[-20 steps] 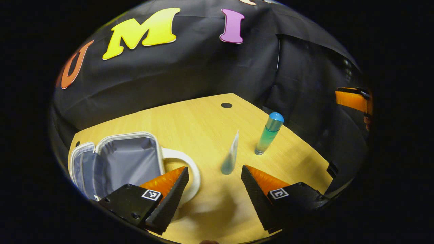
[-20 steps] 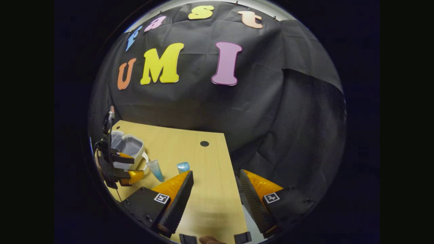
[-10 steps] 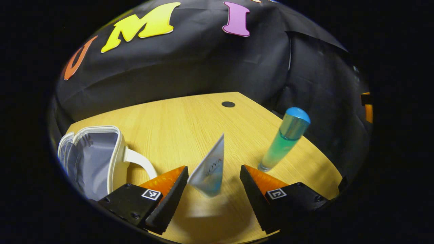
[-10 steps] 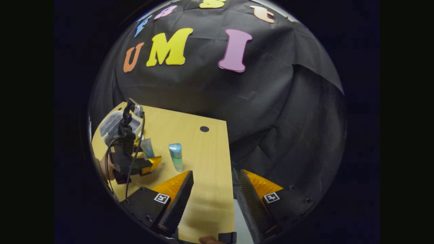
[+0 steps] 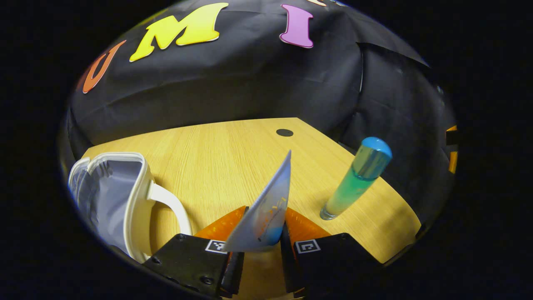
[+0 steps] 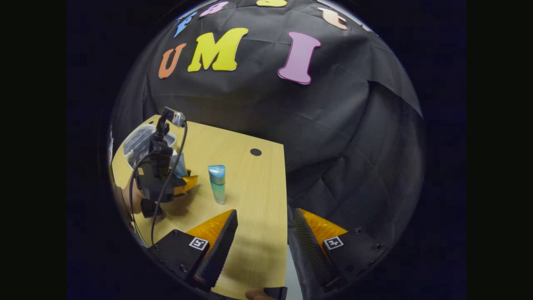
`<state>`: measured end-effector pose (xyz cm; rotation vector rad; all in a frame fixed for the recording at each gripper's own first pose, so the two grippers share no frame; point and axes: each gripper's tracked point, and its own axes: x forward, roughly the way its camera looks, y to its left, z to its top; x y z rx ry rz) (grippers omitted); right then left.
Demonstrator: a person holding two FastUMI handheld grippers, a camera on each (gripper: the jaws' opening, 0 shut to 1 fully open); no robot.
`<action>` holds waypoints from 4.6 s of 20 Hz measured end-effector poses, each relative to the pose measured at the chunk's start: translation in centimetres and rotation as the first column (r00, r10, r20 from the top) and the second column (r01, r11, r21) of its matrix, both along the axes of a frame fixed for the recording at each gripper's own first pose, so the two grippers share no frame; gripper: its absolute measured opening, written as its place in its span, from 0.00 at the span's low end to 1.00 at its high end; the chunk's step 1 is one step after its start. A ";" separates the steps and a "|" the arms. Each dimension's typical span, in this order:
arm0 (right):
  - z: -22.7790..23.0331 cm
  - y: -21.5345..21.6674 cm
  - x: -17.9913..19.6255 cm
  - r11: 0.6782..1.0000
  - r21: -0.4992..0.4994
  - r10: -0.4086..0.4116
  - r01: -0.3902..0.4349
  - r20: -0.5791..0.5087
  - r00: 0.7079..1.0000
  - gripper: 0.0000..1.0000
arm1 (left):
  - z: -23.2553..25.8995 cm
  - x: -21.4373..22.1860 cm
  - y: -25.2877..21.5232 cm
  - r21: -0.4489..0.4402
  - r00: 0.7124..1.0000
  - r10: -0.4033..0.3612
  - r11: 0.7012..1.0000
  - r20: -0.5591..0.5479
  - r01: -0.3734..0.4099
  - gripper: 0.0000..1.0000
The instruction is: First open the suitcase, pack the skin care products into it, and then close the suitcase.
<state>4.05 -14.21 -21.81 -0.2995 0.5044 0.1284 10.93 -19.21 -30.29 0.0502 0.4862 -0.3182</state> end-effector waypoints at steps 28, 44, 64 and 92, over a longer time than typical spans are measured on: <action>-12.7 13.8 11.6 0.980 0.131 -0.124 0.148 -0.176 0.977 0.69 | 14.2 -17.7 23.5 0.047 0.985 0.174 0.984 -0.004 -0.174 0.34; -8.2 21.4 4.0 0.982 0.152 -0.087 0.113 -0.169 0.982 0.39 | 4.5 -10.4 31.5 0.041 0.969 0.157 0.988 -0.191 -0.152 0.34; -6.2 31.9 1.4 0.974 0.228 0.058 0.012 -0.296 0.953 0.39 | -5.2 -6.8 28.4 0.138 0.840 0.192 0.980 -0.508 -0.140 0.34; -5.9 43.0 2.9 0.942 0.285 0.258 -0.174 -0.291 0.921 0.39 | 9.7 -12.9 33.5 0.044 0.952 0.292 0.956 -0.093 -0.289 0.98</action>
